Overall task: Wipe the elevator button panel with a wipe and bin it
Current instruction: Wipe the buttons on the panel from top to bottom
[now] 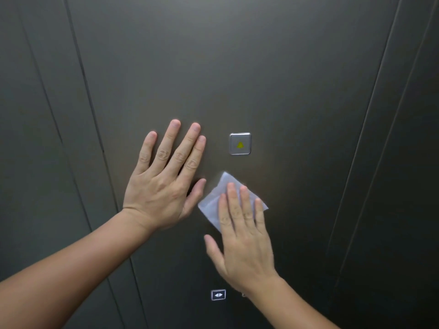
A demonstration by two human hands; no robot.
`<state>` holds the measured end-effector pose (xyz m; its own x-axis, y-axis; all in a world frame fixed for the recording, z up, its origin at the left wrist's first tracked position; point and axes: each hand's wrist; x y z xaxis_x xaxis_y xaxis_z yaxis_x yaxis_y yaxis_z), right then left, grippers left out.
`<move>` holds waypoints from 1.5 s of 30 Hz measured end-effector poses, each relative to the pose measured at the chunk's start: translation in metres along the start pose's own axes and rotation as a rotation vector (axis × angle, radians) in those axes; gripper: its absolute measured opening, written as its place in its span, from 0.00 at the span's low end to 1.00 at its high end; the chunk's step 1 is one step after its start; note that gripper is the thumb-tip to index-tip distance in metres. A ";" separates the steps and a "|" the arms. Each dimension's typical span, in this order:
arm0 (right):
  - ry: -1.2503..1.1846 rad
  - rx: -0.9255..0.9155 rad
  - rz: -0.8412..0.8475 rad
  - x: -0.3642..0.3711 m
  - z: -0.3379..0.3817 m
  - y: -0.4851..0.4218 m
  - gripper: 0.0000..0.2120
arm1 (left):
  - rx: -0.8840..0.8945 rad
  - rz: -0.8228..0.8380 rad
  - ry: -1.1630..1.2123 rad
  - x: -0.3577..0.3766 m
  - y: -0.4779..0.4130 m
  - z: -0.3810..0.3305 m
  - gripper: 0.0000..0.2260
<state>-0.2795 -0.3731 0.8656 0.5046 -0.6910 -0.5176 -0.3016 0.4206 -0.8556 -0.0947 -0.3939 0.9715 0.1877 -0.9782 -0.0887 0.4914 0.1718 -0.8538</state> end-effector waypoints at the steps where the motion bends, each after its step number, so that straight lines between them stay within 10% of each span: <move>1: 0.018 0.028 0.001 0.001 -0.003 0.009 0.38 | -0.003 0.007 0.006 -0.001 0.004 -0.003 0.32; 6: -0.013 0.185 -0.012 0.006 -0.001 0.032 0.39 | -0.047 0.046 -0.005 -0.001 0.024 -0.021 0.32; 23: -0.032 -0.148 -0.039 0.015 -0.008 0.023 0.37 | -0.091 0.011 -0.007 -0.002 0.026 -0.025 0.31; 27: 0.039 0.046 -0.135 0.004 -0.031 0.006 0.39 | -0.109 0.024 -0.004 0.000 0.036 -0.029 0.31; 45: 0.046 -0.125 0.121 0.046 -0.005 0.096 0.39 | -0.187 0.055 0.022 0.002 0.054 -0.045 0.30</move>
<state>-0.2892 -0.3677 0.7590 0.4215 -0.6671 -0.6143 -0.4574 0.4285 -0.7792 -0.1056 -0.3920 0.9019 0.1906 -0.9705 -0.1475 0.3135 0.2026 -0.9277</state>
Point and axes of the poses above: each hand's wrist, its own y-axis away from the middle knuckle, its own x-axis out of the palm, z = x × y, and after that the axes turned 11 degrees about -y, right-handed
